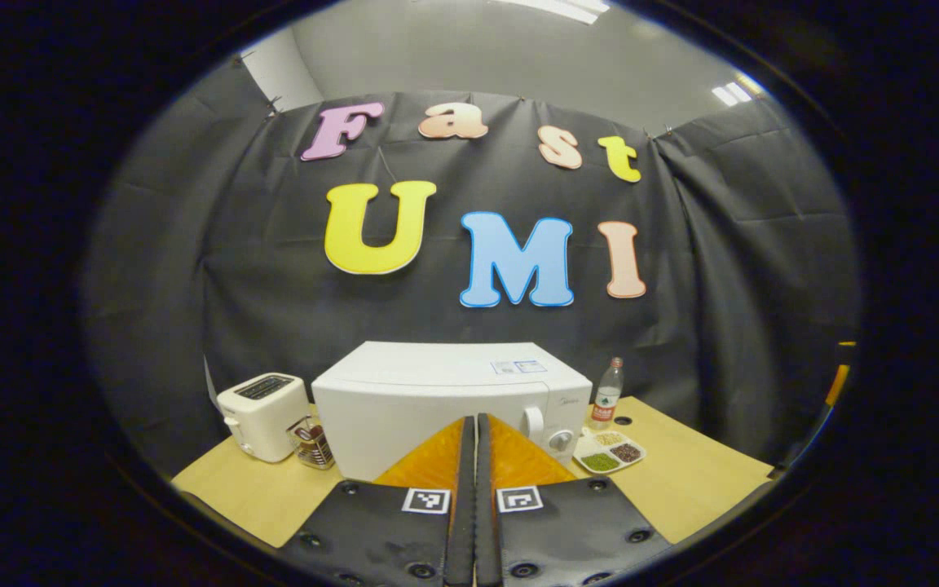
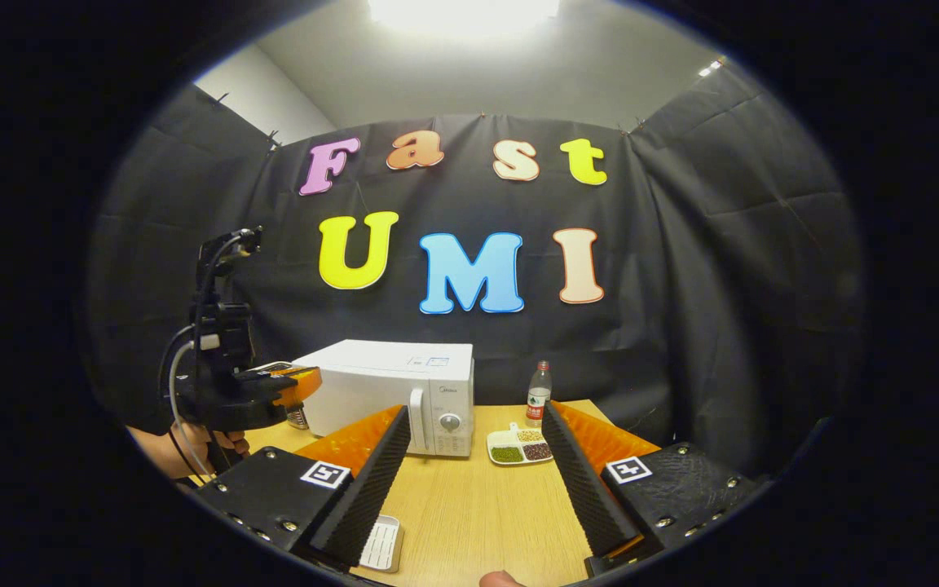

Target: Open the microwave oven with the left hand, put the food in, and close the microwave oven.

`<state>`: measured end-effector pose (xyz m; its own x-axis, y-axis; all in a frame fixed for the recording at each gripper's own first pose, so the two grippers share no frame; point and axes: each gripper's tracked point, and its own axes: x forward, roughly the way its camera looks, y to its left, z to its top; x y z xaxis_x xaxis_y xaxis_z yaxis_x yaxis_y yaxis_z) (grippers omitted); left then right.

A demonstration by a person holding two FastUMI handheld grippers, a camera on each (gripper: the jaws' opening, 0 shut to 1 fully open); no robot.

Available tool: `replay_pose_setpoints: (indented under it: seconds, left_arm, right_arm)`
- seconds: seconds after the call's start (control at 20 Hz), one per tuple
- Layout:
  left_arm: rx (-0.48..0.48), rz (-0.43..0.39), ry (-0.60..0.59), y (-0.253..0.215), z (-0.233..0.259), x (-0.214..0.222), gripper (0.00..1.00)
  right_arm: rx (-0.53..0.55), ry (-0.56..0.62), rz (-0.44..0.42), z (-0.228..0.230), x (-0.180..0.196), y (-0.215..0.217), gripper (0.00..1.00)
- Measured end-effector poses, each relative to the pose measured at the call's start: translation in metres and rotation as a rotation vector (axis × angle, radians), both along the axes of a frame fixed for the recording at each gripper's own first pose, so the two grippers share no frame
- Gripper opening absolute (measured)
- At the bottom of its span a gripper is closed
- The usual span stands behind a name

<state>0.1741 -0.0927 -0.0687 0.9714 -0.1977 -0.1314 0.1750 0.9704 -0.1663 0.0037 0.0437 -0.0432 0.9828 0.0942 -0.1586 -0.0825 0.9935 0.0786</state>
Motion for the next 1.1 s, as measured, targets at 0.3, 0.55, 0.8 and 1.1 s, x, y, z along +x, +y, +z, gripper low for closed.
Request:
replay_pose_setpoints:
  seconds: [0.3, 0.55, 0.8, 1.1]
  left_arm:
    - [0.011, 0.075, -0.06, 0.034, 0.043, -0.079, 0.07]
    - [0.04, 0.115, -0.09, 0.058, 0.058, -0.127, 0.07]
    - [0.08, 0.143, -0.106, 0.082, 0.064, -0.165, 0.12]
    - [0.058, 0.144, -0.117, 0.103, 0.062, -0.176, 0.68]
  right_arm:
    - [-0.002, -0.035, 0.046, 0.014, -0.01, -0.009, 0.98]
    - [0.03, -0.034, 0.061, 0.015, -0.012, 0.004, 0.98]
    - [0.017, -0.057, 0.056, 0.026, -0.018, 0.017, 0.98]
    - [0.027, -0.072, 0.01, 0.034, -0.03, 0.03, 0.98]
